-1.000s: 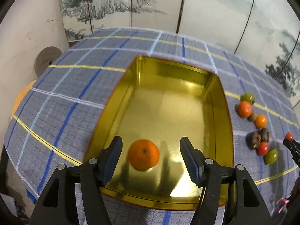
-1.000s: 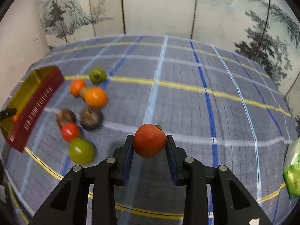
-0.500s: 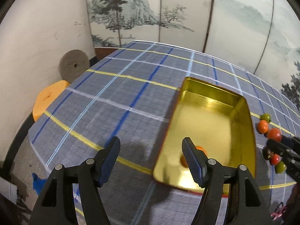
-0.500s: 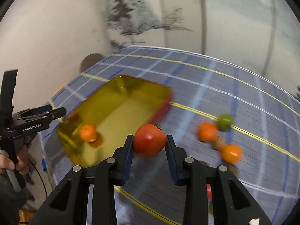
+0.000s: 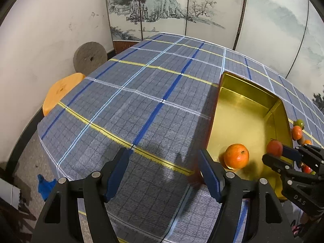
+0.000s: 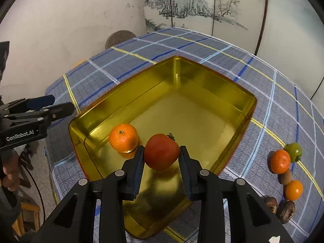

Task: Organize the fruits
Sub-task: 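Lower the red tomato into the gold tin and open the right gripper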

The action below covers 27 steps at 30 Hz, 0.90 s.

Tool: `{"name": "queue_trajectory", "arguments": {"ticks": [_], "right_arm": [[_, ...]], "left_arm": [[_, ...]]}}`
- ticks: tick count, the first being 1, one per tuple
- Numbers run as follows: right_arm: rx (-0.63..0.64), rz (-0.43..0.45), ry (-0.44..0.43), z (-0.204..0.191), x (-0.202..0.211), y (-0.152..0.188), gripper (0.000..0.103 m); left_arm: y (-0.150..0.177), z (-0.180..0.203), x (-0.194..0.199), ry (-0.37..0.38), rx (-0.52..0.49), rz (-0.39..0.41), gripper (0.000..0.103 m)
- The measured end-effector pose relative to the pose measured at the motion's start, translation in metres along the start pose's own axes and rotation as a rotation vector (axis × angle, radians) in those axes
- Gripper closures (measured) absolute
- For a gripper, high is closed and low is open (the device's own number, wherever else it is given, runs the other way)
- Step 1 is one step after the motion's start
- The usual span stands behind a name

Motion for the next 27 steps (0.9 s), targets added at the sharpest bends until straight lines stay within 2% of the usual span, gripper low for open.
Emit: {"name": "queue_trajectory", "arguments": {"ticks": [10,27], "right_arm": [[0.037,-0.043,0.033,-0.0035,-0.0086,0.0038,0.072],[0.047,-0.049,0.061,0.0009,-0.0093,0.0023,0.071]], "left_arm": [[0.0027,-0.0046,-0.0040,-0.001,0.019,-0.016,0.032],[0.0044,-0.0061,-0.0004,-0.002,0.026,-0.016,0.032]]}}
Point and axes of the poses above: each gripper's, at about its wrist camera, not at the fingertips, and x roughly against the way its jaws point, z to its right, y to its underside, the point moved 3 cm from there along -x, roughly the way its jaws point, and after that the axes turned 8 degrees about x, right-handed, at the moved point
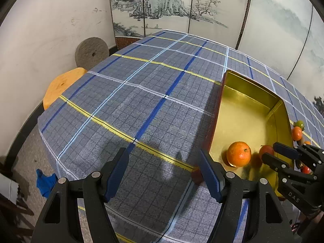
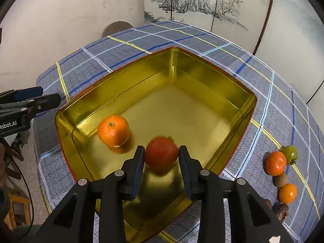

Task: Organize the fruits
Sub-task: 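Lower the red tomato into the gold tin and open the right gripper, then grasp the green tomato with the right gripper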

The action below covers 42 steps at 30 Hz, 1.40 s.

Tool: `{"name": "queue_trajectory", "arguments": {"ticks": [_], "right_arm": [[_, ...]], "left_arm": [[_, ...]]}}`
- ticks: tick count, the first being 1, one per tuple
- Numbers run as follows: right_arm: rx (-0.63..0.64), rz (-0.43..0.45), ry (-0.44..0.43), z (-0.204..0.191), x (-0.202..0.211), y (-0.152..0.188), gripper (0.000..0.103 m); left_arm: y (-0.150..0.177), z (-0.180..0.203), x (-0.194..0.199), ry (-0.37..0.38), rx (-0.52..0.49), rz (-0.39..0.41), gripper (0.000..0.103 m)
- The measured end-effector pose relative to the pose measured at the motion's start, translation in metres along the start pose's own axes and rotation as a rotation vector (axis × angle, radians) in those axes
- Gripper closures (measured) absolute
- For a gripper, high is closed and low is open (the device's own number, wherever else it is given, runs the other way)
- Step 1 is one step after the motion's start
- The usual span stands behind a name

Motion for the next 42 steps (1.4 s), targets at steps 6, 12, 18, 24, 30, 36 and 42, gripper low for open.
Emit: {"name": "queue_trajectory", "arguments": {"ticks": [6,12,18,24,30,36,42], "right_arm": [[-0.002,-0.003,-0.011,-0.002,-0.001,0.000,0.071],[-0.015,0.010,-0.032,-0.004,0.002,0.001,0.071],[-0.063,0.088,-0.073,0.000,0.027,0.003,0.067],[-0.157,0.156,-0.041,0.024,0.067,0.028,0.065],[-0.282,0.142,0.069,0.070,0.098,0.081,0.063],[-0.398,0.086,0.157,0.112,0.112,0.140,0.060],[-0.442,0.034,0.167,0.124,0.103,0.174,0.060]], "left_arm": [[0.006,-0.002,0.004,-0.001,0.001,-0.002,0.032],[0.012,0.001,0.010,0.008,-0.009,-0.002,0.032],[0.017,0.018,0.018,0.050,-0.049,0.009,0.032],[0.026,0.054,0.029,0.119,-0.135,0.015,0.032],[0.041,0.097,0.037,0.197,-0.224,0.002,0.032],[0.058,0.135,0.041,0.252,-0.302,-0.024,0.032],[0.073,0.163,0.043,0.280,-0.360,-0.046,0.032]]}}
Point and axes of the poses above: each gripper's, at about its wrist camera, not at the fingertips, and x roughly against the way its jaws point, z to its right, y to its underside, the point moved 3 cm from there along -x, roughly the way its jaws point, and after that the axes turned 8 degrees about x, right-handed, at the moved point
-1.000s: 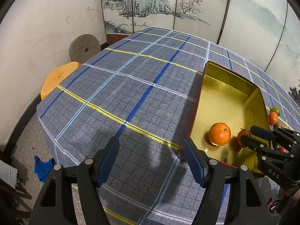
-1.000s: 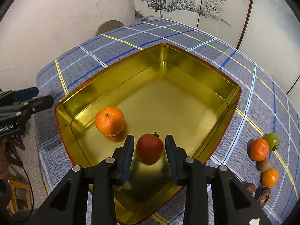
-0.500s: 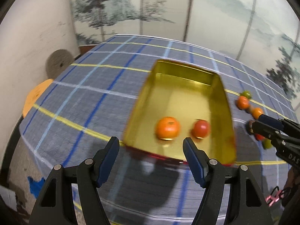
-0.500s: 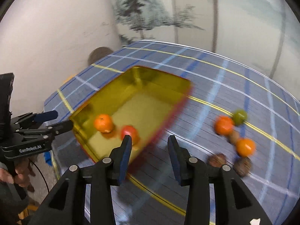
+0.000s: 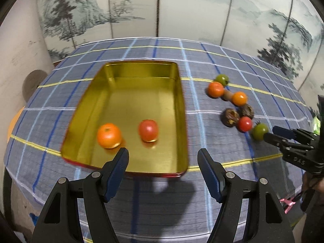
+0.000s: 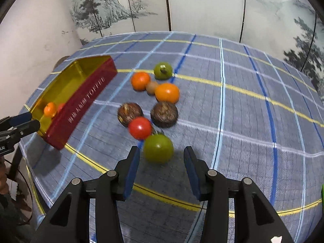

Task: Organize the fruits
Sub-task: 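Grasp the green tomato with the right gripper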

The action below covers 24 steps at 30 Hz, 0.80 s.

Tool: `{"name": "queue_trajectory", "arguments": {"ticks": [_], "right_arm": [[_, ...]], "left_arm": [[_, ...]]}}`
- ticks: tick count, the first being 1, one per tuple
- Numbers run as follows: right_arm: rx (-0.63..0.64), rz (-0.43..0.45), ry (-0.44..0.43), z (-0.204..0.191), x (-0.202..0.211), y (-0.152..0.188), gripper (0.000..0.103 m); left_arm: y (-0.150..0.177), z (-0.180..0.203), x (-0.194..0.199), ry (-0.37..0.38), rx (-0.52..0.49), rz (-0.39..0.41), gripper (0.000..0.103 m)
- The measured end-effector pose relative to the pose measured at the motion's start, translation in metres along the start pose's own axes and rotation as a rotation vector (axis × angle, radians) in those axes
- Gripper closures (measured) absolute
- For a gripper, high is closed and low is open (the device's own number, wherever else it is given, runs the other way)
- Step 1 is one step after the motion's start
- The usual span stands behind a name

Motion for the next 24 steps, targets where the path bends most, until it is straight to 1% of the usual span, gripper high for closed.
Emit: {"name": "queue_trajectory", "arguments": {"ticks": [8,12,13,15,19,21,24], "right_arm": [[0.010,-0.010,-0.013,-0.002,-0.020,-0.001,0.060],[0.036,-0.017,0.002,-0.006,-0.029,-0.001,0.060],[0.036,-0.019,0.002,-0.006,-0.030,-0.001,0.061],[0.034,-0.019,0.000,-0.006,-0.032,0.000,0.068],[0.034,-0.007,0.001,-0.003,-0.032,0.000,0.070],[0.029,0.000,0.019,0.001,-0.030,0.001,0.070],[0.011,0.006,0.054,0.015,-0.029,0.002,0.070]], "left_arm": [[0.000,0.027,-0.012,0.017,-0.043,-0.019,0.032],[-0.002,0.038,-0.017,0.030,-0.056,-0.024,0.032],[-0.003,0.041,-0.018,0.028,-0.059,-0.024,0.032],[-0.005,0.047,-0.021,0.036,-0.063,-0.024,0.032],[-0.008,0.059,-0.028,0.048,-0.082,-0.020,0.032],[-0.010,0.065,-0.031,0.028,-0.096,-0.003,0.032],[-0.014,0.072,-0.034,0.034,-0.105,0.000,0.032]]}}
Point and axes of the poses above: each gripper's, at about its wrist camera, not at the fingertips, and x roughly against the way its jaws point, z to its right, y to its underside, the point moved 3 cm from there along -x, roughly the way its jaws point, and after that the axes turned 8 degrees about x, right-handed, at the moved point
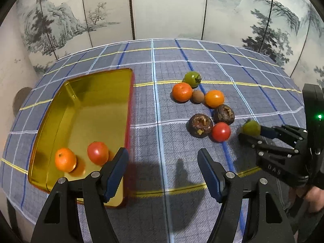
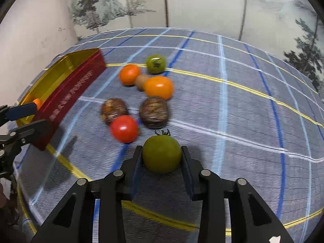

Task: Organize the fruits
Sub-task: 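Grasp the green tomato with the right gripper, then grasp the brown dried persimmon with the left gripper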

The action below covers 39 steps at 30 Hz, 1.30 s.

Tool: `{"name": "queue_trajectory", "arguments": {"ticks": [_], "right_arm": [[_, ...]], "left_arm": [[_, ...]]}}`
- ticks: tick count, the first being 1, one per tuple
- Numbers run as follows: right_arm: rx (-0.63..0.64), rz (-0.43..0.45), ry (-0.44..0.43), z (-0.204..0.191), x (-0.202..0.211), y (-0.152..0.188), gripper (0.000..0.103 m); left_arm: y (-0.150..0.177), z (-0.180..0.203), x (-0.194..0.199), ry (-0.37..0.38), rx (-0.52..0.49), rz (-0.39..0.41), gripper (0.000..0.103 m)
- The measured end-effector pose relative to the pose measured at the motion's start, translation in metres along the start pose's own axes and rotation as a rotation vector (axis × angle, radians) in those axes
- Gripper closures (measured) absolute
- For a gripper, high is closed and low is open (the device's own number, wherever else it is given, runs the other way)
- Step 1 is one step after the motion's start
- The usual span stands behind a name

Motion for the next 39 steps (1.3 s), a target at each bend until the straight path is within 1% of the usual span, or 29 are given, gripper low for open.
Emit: {"name": "queue_trajectory", "arguments": {"ticks": [2,5,7,9,16,20,27,32,39], "right_arm": [[-0.019,-0.002,0.017,0.012,0.000,0.001,0.070],[-0.051,0.010,0.042,0.031,0.000,0.002,0.070],[-0.066,0.014,0.051,0.039,-0.001,0.002,0.070],[-0.066,0.018,0.066,0.045,-0.002,0.001,0.070],[-0.071,0.046,0.082,0.065,-0.006,-0.002,0.070],[-0.084,0.051,0.091,0.075,-0.007,-0.002,0.070],[-0.094,0.050,0.095,0.080,-0.008,-0.003,0.070],[-0.094,0.050,0.096,0.080,-0.008,-0.003,0.069],[-0.094,0.050,0.096,0.080,-0.008,-0.003,0.069]], "left_arm": [[-0.002,0.007,0.000,0.023,-0.012,0.003,0.032],[-0.005,0.015,-0.007,0.022,-0.040,0.007,0.032],[-0.006,0.017,-0.014,0.024,-0.039,-0.005,0.032],[-0.007,0.020,-0.023,0.028,-0.034,-0.022,0.032],[-0.007,0.027,-0.042,0.025,-0.055,-0.029,0.033],[-0.007,0.030,-0.049,0.033,-0.072,-0.035,0.035],[-0.011,0.038,-0.062,0.037,-0.116,-0.041,0.041],[-0.013,0.045,-0.072,0.049,-0.140,-0.050,0.042],[-0.021,0.053,-0.083,0.056,-0.144,-0.057,0.042]]}}
Point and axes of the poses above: each gripper's, at about its wrist camera, not at the fingertips, and x roughly against the way its jaws point, z to its right, y to its underside, the point moved 3 cm from there along -x, roughly the way its jaws point, and after that the axes turned 8 degrees about x, right-handed, at the moved point
